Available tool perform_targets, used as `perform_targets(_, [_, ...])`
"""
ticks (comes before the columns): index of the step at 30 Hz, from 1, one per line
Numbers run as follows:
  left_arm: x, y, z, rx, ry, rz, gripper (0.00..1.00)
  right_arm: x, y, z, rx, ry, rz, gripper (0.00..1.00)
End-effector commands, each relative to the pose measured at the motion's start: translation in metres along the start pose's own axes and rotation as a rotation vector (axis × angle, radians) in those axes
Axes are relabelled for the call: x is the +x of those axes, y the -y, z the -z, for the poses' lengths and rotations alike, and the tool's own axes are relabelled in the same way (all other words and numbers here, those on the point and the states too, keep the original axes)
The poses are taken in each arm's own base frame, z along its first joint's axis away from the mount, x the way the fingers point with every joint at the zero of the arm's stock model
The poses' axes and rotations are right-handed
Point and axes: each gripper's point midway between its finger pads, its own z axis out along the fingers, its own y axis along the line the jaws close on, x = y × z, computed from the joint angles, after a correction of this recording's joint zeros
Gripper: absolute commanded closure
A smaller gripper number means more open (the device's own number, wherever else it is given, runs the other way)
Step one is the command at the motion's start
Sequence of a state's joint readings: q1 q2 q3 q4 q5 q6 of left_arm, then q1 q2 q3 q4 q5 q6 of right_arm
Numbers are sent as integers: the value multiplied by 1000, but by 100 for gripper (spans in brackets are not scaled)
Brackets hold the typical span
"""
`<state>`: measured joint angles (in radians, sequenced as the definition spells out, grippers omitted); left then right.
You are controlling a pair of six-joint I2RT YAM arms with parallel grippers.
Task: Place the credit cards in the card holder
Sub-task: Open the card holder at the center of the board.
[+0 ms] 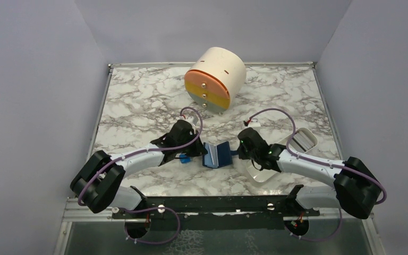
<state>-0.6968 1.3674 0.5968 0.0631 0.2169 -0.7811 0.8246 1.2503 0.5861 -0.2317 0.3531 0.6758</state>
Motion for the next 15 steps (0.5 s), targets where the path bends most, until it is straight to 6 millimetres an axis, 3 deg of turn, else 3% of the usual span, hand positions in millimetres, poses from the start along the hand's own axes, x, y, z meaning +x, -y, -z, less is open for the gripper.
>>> perform_targets(1, [-7,22,3,89,-1,-6,100,-20,-14,8,-50,32,3,96])
perform_targets(7, [-12,27,-2,88,-10,-19,100,-39,-30,28,-96,9,23,69])
perform_targets(15, [-21,34,1,92,7,-22,100,-58,-50,56,-192,-2,22,48])
